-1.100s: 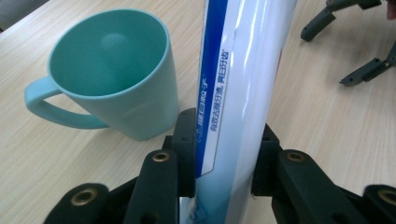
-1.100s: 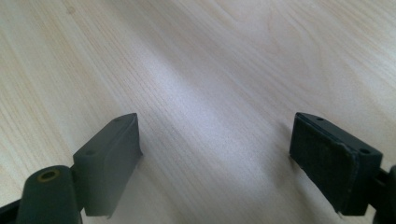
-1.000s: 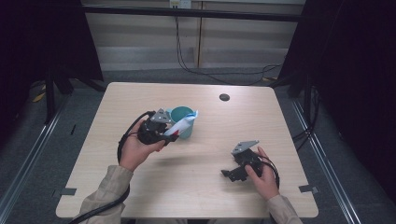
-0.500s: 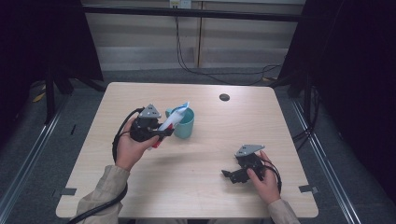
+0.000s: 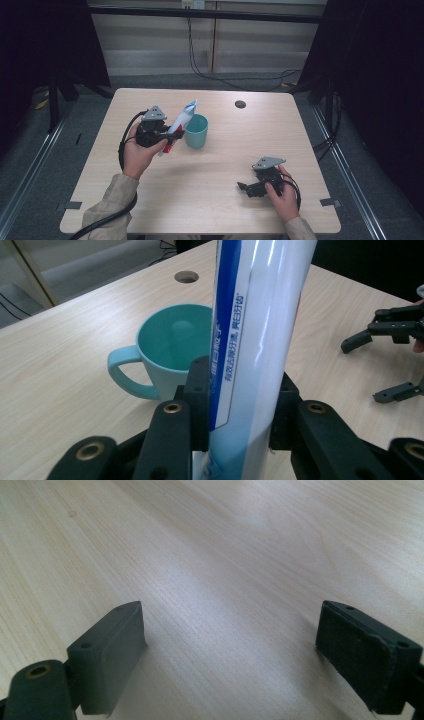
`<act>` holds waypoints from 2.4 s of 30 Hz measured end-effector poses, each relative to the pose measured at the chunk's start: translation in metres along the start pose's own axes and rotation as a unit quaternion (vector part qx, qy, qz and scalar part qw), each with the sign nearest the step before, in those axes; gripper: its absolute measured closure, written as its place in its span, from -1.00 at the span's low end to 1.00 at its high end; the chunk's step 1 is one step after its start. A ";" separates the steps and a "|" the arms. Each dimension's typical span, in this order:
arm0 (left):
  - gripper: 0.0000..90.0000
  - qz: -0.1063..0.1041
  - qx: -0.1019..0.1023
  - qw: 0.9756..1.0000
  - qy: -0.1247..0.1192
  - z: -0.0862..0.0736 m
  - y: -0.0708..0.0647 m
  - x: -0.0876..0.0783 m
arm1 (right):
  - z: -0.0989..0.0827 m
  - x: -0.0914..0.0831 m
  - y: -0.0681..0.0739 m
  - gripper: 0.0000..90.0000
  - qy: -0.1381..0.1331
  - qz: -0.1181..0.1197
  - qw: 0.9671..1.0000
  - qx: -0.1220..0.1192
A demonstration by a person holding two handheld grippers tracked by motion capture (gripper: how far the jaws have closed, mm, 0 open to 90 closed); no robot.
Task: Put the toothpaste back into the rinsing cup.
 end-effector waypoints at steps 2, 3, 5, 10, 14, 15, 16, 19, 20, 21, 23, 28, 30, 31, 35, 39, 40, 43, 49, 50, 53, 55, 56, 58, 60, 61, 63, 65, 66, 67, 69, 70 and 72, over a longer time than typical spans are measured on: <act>0.56 0.001 -0.003 1.000 -0.005 0.001 0.001 0.000 | 0.000 0.000 0.000 -0.75 -0.003 0.000 1.000 0.000; 0.56 0.002 -0.003 1.000 -0.006 0.002 0.002 0.000 | 0.000 0.000 0.000 -0.75 -0.003 0.000 1.000 0.000; 0.56 0.003 -0.008 1.000 -0.011 0.003 0.002 0.000 | 0.000 0.000 0.000 -0.75 -0.003 0.000 1.000 0.000; 0.56 0.008 -0.013 1.000 -0.019 0.007 0.005 -0.001 | 0.000 0.000 0.000 -0.75 -0.003 0.000 1.000 0.000; 0.56 0.010 -0.018 0.999 -0.029 0.011 0.007 -0.002 | 0.000 0.000 0.000 -0.75 -0.002 0.000 1.000 0.000; 0.56 0.012 -0.018 0.999 -0.030 0.012 0.007 -0.002 | 0.000 0.000 0.000 -0.76 -0.002 0.000 1.000 0.000; 0.56 0.013 -0.020 0.999 -0.033 0.013 0.007 -0.003 | 0.000 0.001 0.000 -0.76 -0.003 0.001 1.000 0.000; 0.56 0.014 -0.023 0.999 -0.037 0.017 0.009 -0.004 | 0.000 0.000 0.000 -0.76 -0.002 0.000 1.000 -0.001; 0.56 0.014 -0.024 0.999 -0.035 0.017 0.009 -0.004 | 0.000 0.001 0.000 -0.76 -0.002 0.001 1.000 -0.001; 0.56 0.016 -0.022 0.999 -0.039 0.018 0.010 -0.004 | 0.000 0.001 0.000 -0.76 -0.002 0.001 1.000 -0.001; 0.56 0.017 -0.023 0.999 -0.040 0.021 0.010 -0.005 | 0.000 0.001 0.000 -0.76 -0.002 0.000 1.000 -0.001; 0.56 0.018 -0.026 0.998 -0.047 0.027 0.012 -0.003 | 0.000 0.001 0.000 -0.76 -0.002 0.000 1.000 -0.001; 0.56 0.018 -0.026 0.998 -0.047 0.028 0.012 -0.002 | 0.000 0.001 0.000 -0.76 -0.002 0.001 1.000 -0.002; 0.56 0.021 -0.026 0.998 -0.049 0.029 0.013 -0.001 | 0.000 0.001 0.000 -0.77 -0.002 0.001 1.000 -0.001; 0.56 0.024 -0.033 0.997 -0.059 0.031 0.015 -0.001 | 0.000 0.001 0.000 -0.77 -0.002 0.001 1.000 -0.002; 0.56 0.031 -0.035 0.997 -0.065 0.033 0.017 -0.001 | 0.000 0.001 0.001 -0.77 -0.002 0.001 1.000 -0.002; 0.56 0.031 -0.035 0.997 -0.065 0.033 0.017 -0.001 | 0.000 0.001 0.001 -0.77 -0.002 0.001 1.000 -0.002; 0.56 0.032 -0.040 0.996 -0.067 0.035 0.019 0.000 | 0.000 0.001 0.001 -0.77 -0.001 0.001 1.000 -0.002; 0.56 0.038 -0.046 0.995 -0.076 0.039 0.022 0.003 | 0.000 0.001 0.001 -0.77 -0.002 0.001 1.000 -0.003; 0.56 0.038 -0.046 0.995 -0.076 0.039 0.022 0.003 | 0.000 0.001 0.001 -0.77 -0.002 0.002 1.000 -0.003; 0.56 0.040 -0.048 0.995 -0.075 0.039 0.023 0.004 | 0.000 0.001 0.001 -0.77 -0.002 0.002 1.000 -0.003; 0.56 0.041 -0.051 0.995 -0.078 0.039 0.024 0.006 | 0.000 0.001 0.001 -0.77 -0.002 0.002 1.000 -0.003; 0.56 0.041 -0.049 0.995 -0.077 0.039 0.025 0.006 | 0.000 0.001 0.001 -0.77 -0.002 0.002 1.000 -0.003; 0.56 0.041 -0.051 0.995 -0.079 0.040 0.025 0.008 | 0.000 0.001 0.001 -0.77 -0.002 0.002 1.000 -0.004; 0.56 0.045 -0.052 0.994 -0.080 0.041 0.026 0.010 | 0.000 0.001 0.001 -0.77 -0.002 0.002 1.000 -0.004; 0.56 0.044 -0.054 0.994 -0.082 0.042 0.026 0.010 | 0.000 0.001 0.001 -0.77 -0.001 0.003 1.000 -0.005; 0.56 0.044 -0.055 0.994 -0.085 0.044 0.027 0.012 | 0.000 0.001 0.001 -0.77 -0.002 0.003 1.000 -0.006; 0.56 0.046 -0.057 0.993 -0.088 0.045 0.028 0.013 | 0.000 0.001 0.001 -0.77 -0.002 0.004 1.000 -0.006; 0.56 0.046 -0.057 0.993 -0.088 0.045 0.028 0.013 | 0.000 0.001 0.001 -0.77 -0.002 0.004 1.000 -0.006; 0.56 0.048 -0.057 0.993 -0.090 0.046 0.028 0.013 | 0.000 0.001 0.001 -0.77 -0.001 0.005 1.000 -0.007; 0.56 0.049 -0.058 0.993 -0.094 0.048 0.028 0.014 | -0.001 0.001 0.001 -0.77 -0.001 0.005 1.000 -0.007; 0.56 0.051 -0.059 0.992 -0.095 0.048 0.029 0.014 | -0.001 0.001 0.001 -0.77 -0.001 0.005 1.000 -0.007; 0.56 0.052 -0.057 0.992 -0.096 0.050 0.029 0.015 | 0.000 0.001 0.001 -0.77 -0.001 0.005 1.000 -0.005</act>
Point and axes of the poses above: each handheld gripper's, and its own axes: x roughly forward along the jaws, z roughly out of its top, y roughly to its left, the point moved 4 cm from there along x, roughly forward along the jaws, and after that the axes turned 12 degrees about x, right-handed, at the moved point
